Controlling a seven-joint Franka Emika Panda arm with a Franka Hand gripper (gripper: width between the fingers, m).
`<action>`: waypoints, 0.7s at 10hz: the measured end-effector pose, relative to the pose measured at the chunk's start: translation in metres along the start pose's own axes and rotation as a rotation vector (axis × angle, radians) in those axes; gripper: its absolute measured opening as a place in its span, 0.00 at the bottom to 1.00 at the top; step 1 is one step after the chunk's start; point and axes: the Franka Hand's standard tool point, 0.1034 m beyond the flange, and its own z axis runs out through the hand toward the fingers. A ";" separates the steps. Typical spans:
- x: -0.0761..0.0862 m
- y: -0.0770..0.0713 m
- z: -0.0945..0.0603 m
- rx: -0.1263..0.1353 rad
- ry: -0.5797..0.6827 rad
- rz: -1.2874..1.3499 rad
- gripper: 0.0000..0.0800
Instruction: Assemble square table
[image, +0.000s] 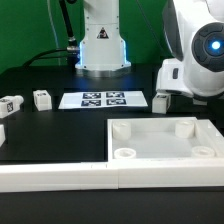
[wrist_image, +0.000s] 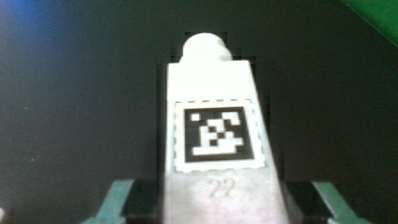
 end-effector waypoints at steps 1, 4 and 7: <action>0.000 0.000 0.000 0.000 0.000 0.000 0.36; 0.000 0.000 0.000 0.000 0.000 0.000 0.36; -0.010 0.015 -0.039 0.011 -0.021 -0.046 0.36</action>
Offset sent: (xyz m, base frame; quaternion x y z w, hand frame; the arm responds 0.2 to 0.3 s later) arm 0.0000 0.0000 0.0000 0.0000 0.0000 0.0000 1.0000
